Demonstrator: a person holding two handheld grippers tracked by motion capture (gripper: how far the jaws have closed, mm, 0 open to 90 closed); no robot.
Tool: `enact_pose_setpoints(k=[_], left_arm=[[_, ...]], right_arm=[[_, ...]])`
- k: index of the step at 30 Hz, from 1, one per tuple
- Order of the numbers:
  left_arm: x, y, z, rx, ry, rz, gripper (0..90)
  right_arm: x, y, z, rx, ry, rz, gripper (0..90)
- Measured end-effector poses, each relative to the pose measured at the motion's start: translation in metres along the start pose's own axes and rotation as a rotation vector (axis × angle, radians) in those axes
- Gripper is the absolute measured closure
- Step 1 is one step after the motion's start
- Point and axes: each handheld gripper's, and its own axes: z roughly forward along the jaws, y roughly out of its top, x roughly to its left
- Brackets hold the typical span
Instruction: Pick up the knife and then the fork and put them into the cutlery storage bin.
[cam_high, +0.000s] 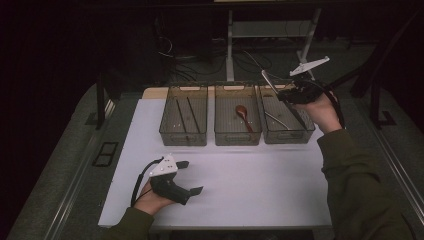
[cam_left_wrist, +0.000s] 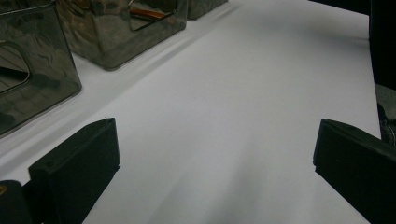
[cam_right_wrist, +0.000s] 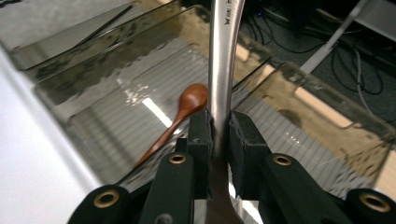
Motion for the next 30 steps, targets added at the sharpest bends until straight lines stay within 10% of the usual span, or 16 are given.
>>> enact_pose_setpoints(k=[11,30], left_arm=[[-0.002,-0.001,-0.001,-0.001,0.000,-0.006,0.0],[-0.002,-0.002,-0.002,0.000,0.000,-0.004,0.0]], right_arm=[[-0.032,-0.013,0.029,0.036,-0.085,0.034,78.5],[-0.046,-0.042,0.075,0.190,-0.055,0.136,84.8]])
